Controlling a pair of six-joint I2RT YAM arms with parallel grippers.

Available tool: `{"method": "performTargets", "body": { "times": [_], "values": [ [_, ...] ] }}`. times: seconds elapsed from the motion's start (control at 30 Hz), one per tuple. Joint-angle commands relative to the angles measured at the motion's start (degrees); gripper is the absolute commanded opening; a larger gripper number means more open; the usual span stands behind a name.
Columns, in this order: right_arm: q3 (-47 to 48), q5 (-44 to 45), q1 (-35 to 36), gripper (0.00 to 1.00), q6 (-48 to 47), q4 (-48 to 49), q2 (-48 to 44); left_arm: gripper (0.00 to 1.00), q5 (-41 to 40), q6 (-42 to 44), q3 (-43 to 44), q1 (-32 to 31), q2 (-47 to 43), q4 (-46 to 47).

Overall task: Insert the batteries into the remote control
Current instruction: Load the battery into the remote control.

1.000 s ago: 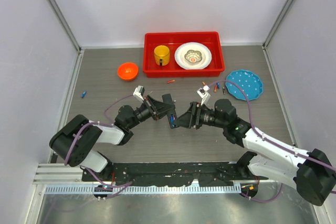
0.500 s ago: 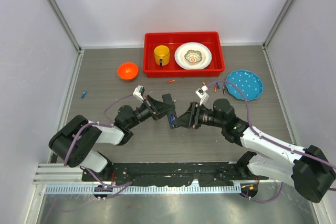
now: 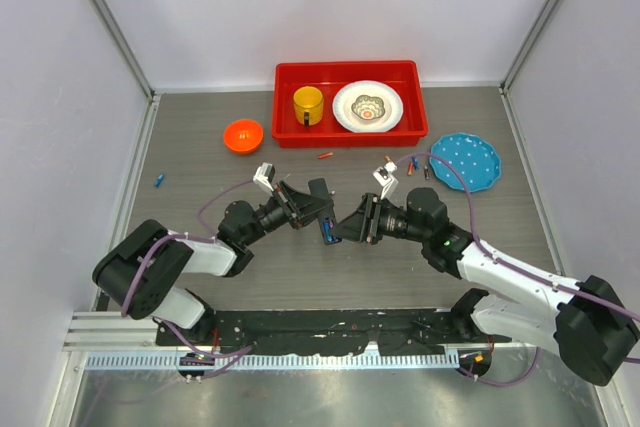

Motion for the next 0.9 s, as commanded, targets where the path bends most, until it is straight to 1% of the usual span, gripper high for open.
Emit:
{"method": "performTargets", "body": {
  "times": [0.0, 0.13, 0.47, 0.87],
  "values": [
    [0.0, -0.3, -0.3, 0.45, 0.2, 3.3, 0.6, 0.00, 0.8, 0.2, 1.6, -0.2, -1.6, 14.7],
    [-0.1, -0.3, -0.3, 0.43, 0.4, 3.8, 0.9, 0.00, 0.8, 0.3, 1.7, -0.3, -1.6, 14.7],
    [0.3, 0.6, -0.3, 0.30, 1.6, 4.8, 2.4, 0.00, 0.5, 0.6, 1.5, -1.1, -1.7, 14.7],
    [1.4, 1.7, -0.3, 0.24, 3.1, 6.0, 4.0, 0.00, 0.1, 1.1, 1.3, -2.1, -1.5, 14.7]
  ]
}}
